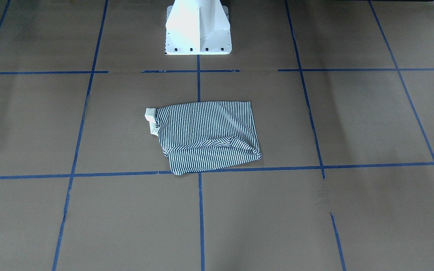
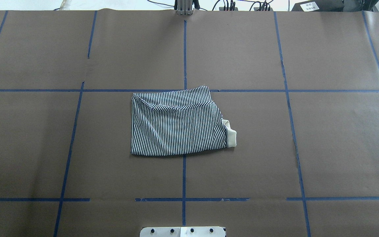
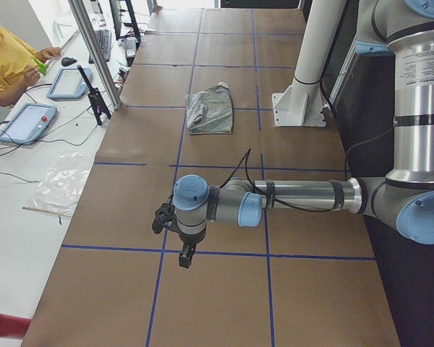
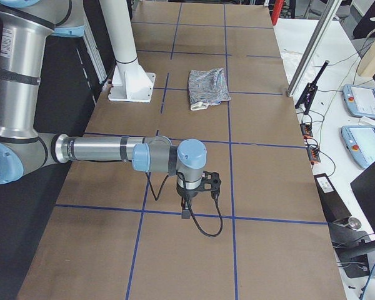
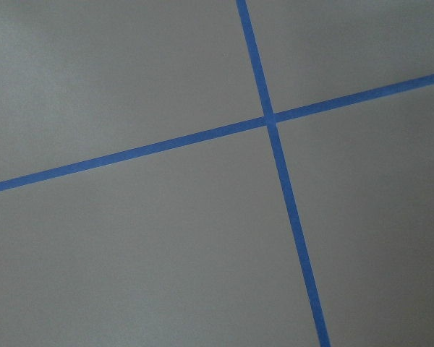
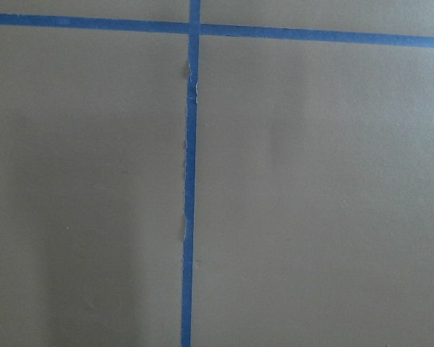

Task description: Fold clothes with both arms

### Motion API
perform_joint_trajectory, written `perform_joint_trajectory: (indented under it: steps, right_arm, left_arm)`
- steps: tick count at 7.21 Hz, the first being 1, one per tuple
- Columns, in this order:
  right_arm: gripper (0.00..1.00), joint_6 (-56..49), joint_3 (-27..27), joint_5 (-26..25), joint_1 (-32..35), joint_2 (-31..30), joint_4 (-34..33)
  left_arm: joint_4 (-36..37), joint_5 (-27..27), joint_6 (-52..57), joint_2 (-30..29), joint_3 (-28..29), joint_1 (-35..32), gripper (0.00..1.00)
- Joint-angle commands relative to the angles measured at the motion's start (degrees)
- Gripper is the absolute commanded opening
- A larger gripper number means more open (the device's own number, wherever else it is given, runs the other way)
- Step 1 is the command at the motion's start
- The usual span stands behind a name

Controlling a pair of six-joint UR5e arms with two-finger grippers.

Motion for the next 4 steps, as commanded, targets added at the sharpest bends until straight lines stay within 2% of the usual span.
perform_joint_trajectory:
  steps: [1, 4]
  right_arm:
    - [1.0, 0.01, -0.02, 0.0, 0.0, 0.09, 0.0]
    - [1.0, 0.01, -0.37, -0.09, 0.0, 0.27, 0.0]
  left_arm:
    - [-0.03, -0.33, -0.08, 0.08, -0.05, 0.0, 1.0]
    - [-0.12, -0.51, -0.16, 0.08, 0.39, 0.0, 1.0]
